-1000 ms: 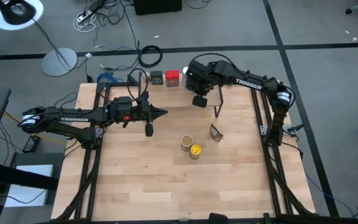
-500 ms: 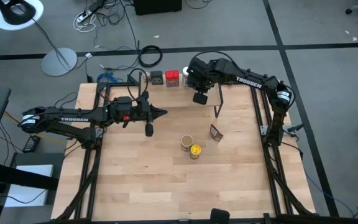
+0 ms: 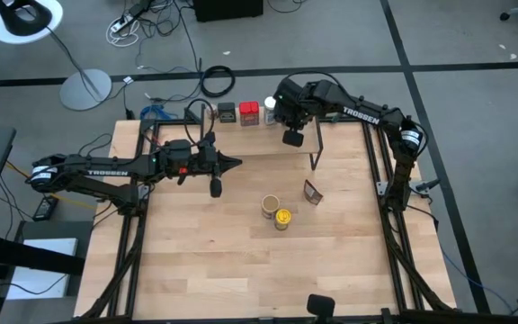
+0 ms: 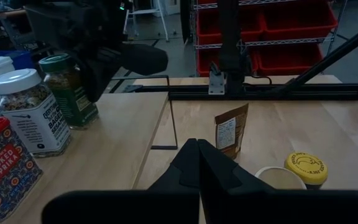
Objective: Shelf spices
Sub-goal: Put the green seasoning bottle on the shelf
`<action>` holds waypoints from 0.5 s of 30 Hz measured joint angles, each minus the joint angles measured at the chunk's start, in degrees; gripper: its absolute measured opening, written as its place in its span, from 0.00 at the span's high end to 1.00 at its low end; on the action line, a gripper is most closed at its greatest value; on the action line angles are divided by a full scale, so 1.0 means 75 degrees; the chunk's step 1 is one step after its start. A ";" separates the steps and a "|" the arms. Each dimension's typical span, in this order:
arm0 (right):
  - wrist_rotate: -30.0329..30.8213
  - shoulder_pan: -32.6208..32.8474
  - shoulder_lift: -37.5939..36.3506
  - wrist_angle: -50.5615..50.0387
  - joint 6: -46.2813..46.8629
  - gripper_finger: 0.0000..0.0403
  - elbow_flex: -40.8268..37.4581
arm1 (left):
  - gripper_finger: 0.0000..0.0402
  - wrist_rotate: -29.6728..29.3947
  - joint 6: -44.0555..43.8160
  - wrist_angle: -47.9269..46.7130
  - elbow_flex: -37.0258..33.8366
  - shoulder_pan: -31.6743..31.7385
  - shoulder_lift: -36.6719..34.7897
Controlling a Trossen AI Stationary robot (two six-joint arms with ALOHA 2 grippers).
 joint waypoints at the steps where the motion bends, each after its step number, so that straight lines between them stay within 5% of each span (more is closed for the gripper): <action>1: -0.0011 -0.0014 0.0000 -0.0001 -0.0026 1.00 0.0000 | 1.00 -0.0003 0.0000 0.0000 0.0000 0.0000 0.0000; 15: -0.0018 0.0527 0.0074 -0.0244 0.0019 1.00 -0.0046 | 1.00 -0.0003 0.0162 -0.0003 0.0000 0.0000 0.0000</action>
